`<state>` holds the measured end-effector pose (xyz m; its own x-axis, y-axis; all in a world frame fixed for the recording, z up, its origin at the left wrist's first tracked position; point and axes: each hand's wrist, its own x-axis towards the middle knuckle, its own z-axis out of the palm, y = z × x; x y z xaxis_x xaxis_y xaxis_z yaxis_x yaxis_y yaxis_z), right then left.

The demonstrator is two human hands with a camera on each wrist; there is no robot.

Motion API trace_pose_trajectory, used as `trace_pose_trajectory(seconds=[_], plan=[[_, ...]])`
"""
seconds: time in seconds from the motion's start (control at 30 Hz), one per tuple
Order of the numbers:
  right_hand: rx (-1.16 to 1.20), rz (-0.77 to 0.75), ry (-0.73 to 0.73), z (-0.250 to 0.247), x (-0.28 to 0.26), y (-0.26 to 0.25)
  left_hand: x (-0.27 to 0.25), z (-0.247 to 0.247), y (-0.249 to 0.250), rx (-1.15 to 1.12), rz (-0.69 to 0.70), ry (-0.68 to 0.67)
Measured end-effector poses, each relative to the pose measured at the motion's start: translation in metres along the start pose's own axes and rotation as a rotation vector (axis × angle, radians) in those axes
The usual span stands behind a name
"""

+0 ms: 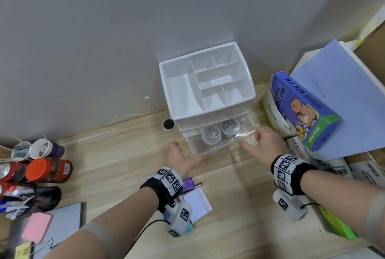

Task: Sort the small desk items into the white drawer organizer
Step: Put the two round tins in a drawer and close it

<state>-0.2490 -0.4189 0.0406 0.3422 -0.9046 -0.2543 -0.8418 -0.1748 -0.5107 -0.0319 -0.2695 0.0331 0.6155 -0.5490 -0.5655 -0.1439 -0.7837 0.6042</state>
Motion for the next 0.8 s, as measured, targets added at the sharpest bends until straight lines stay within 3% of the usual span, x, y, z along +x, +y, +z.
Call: trace_pose_trajectory(seconds=[0.1, 0.2, 0.33, 0.6, 0.8], plan=[[0.165, 0.188, 0.08, 0.0, 0.011, 0.0, 0.019, -0.019, 0.004, 0.135, 0.228, -0.037], [0.324, 0.167, -0.034, 0.002, 0.025, 0.0, 0.032, -0.023, 0.007, 0.163, 0.311, -0.148], [0.395, 0.061, -0.193, 0.012, 0.036, 0.007, 0.036, -0.022, 0.002, 0.162, 0.319, -0.154], [0.495, -0.034, -0.17, 0.018, 0.039, 0.012, 0.029, -0.023, 0.007, 0.174, 0.376, -0.092], [0.529, -0.127, -0.25, 0.001, 0.057, 0.006, 0.025, -0.022, 0.01, 0.147, 0.385, -0.055]])
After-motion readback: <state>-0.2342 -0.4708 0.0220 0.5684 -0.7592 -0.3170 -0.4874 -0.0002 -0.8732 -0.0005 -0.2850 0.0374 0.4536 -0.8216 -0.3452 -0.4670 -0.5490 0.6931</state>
